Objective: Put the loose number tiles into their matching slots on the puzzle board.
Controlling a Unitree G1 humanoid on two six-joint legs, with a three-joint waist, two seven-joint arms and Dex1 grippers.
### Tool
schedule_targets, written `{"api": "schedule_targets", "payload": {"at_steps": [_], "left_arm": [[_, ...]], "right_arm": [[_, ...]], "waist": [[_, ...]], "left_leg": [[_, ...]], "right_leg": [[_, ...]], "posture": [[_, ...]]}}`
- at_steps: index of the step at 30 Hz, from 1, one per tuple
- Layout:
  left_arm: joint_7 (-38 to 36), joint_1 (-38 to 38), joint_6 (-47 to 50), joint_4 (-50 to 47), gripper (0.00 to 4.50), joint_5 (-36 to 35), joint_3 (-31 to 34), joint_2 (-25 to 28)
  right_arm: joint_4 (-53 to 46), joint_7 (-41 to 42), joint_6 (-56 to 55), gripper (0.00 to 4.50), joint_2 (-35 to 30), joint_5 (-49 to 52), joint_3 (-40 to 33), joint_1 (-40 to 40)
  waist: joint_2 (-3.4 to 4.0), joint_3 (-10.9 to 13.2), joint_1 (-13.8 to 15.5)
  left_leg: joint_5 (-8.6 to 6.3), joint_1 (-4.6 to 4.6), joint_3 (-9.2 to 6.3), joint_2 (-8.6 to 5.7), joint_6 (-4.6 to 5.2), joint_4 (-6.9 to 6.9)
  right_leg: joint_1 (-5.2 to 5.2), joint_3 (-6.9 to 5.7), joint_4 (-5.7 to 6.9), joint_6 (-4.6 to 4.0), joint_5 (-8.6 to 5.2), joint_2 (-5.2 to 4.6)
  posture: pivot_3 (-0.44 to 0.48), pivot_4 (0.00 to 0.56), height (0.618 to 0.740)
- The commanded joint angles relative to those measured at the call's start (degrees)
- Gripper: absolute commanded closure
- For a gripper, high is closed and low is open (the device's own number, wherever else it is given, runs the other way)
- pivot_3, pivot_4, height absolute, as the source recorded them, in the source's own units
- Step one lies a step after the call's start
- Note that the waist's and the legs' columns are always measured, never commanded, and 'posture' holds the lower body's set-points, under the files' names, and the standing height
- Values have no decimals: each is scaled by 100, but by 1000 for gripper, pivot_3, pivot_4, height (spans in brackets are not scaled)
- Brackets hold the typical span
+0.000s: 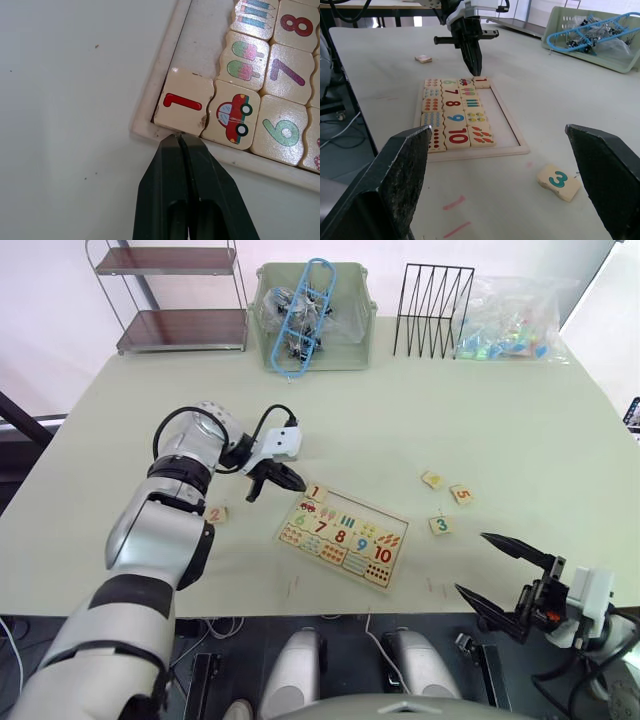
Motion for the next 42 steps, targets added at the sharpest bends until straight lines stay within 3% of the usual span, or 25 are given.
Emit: {"api": "schedule_targets", "payload": {"at_steps": [1, 18, 26, 36, 42], "left_arm": [[-77, -7, -90, -16, 4445, 23, 115, -11], [-84, -58, -123, 36, 4445, 148, 166, 86], [-171, -88, 193, 21, 4445, -198, 538, 177], [-173, 530, 1258, -798, 4445, -1908, 1178, 562], [-105, 1668, 2068, -2097, 4445, -2709, 1687, 1121]], "right_arm": [[-158, -23, -75, 0, -5, 71, -90, 37], [-152, -32, -78, 0, 3, 45, -49, 2], [-52, 21, -69, 0, -4, 76, -51, -103], [164, 154, 36, 0, -95, 227, -149, -251], [329, 215, 147, 0, -148, 377, -283, -307]], "waist": [[0, 0, 0], [0, 0, -1], [0, 0, -3], [1, -1, -18], [3, -2, -19]], "left_leg": [[0, 0, 0, 0, 0, 0], [0, 0, 0, 0, 0, 0], [0, 1, -1, 1, 0, 0], [0, 4, -5, 10, 0, -1], [0, 8, -3, 19, 0, -1]], "right_leg": [[0, 0, 0, 0, 0, 0], [0, 0, 0, 0, 0, 0], [0, -1, 0, 0, 0, 0], [0, -1, 5, -1, 0, 0], [0, 4, 8, -2, 0, -1]], "posture": [[0, 150, 739], [0, 150, 739], [0, 150, 739], [0, 150, 739], [0, 150, 739]]}}
